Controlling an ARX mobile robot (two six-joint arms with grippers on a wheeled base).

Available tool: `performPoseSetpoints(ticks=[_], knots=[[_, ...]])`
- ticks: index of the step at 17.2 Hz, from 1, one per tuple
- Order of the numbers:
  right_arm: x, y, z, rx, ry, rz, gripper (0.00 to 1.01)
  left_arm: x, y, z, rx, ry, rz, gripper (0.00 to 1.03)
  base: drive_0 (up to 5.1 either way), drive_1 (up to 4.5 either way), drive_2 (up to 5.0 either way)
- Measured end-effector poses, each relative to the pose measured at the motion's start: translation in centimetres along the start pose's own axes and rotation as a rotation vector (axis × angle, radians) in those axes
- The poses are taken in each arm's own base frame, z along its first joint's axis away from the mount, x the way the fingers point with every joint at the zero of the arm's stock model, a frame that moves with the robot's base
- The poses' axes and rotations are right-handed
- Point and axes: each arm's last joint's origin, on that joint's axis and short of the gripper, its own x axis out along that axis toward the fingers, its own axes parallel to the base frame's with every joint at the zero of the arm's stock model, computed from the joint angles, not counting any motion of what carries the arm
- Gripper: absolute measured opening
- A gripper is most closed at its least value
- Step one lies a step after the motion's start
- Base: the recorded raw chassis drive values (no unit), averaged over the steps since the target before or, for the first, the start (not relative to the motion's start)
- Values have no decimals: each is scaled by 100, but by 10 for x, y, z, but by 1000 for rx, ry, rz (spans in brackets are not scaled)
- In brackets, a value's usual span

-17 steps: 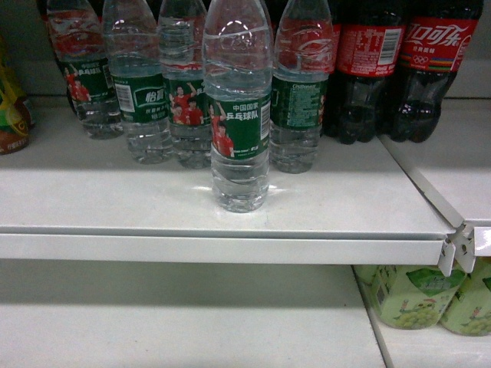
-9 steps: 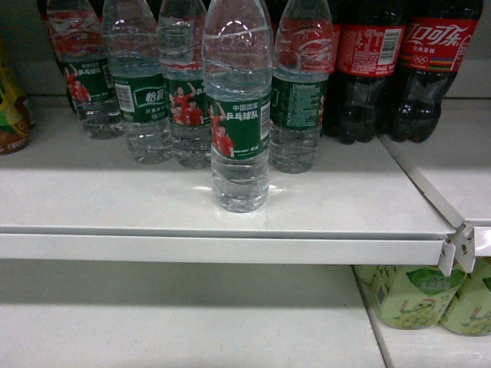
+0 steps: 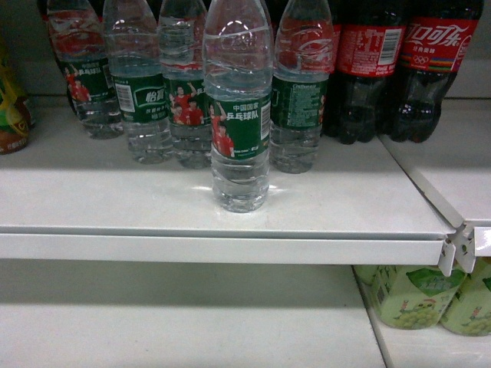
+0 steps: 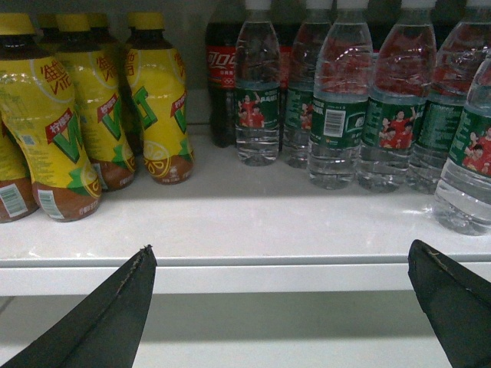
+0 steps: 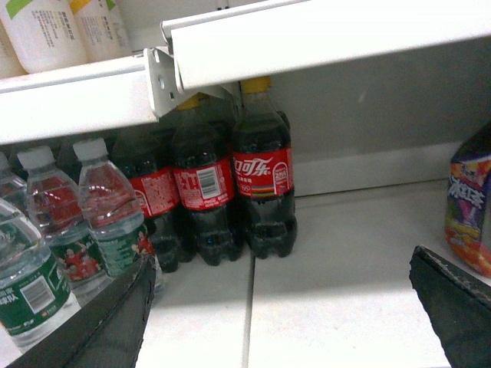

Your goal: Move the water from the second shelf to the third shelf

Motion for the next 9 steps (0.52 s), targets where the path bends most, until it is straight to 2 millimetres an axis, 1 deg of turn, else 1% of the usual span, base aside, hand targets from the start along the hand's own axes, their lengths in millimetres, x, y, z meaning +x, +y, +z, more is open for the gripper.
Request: performPoseSetpoints(ticks=[1, 2, 4, 7, 8, 9], knots=[[14, 3, 7, -7, -3, 22, 98, 0, 0, 0, 0, 0, 0, 98, 0, 0, 0], [24, 6, 8, -9, 7, 42, 98, 0, 0, 0, 0, 0, 0, 98, 0, 0, 0], [41, 18, 3, -16, 41, 90, 98, 0, 0, 0, 0, 0, 0, 98, 0, 0, 0], [58, 47, -22, -41, 94, 196, 98, 0, 0, 0, 0, 0, 0, 98, 0, 0, 0], [66, 59, -32, -56, 113, 234, 98, 0, 0, 0, 0, 0, 0, 98, 0, 0, 0], [78, 76, -42, -76, 122, 281, 98, 0, 0, 0, 0, 0, 0, 98, 0, 0, 0]])
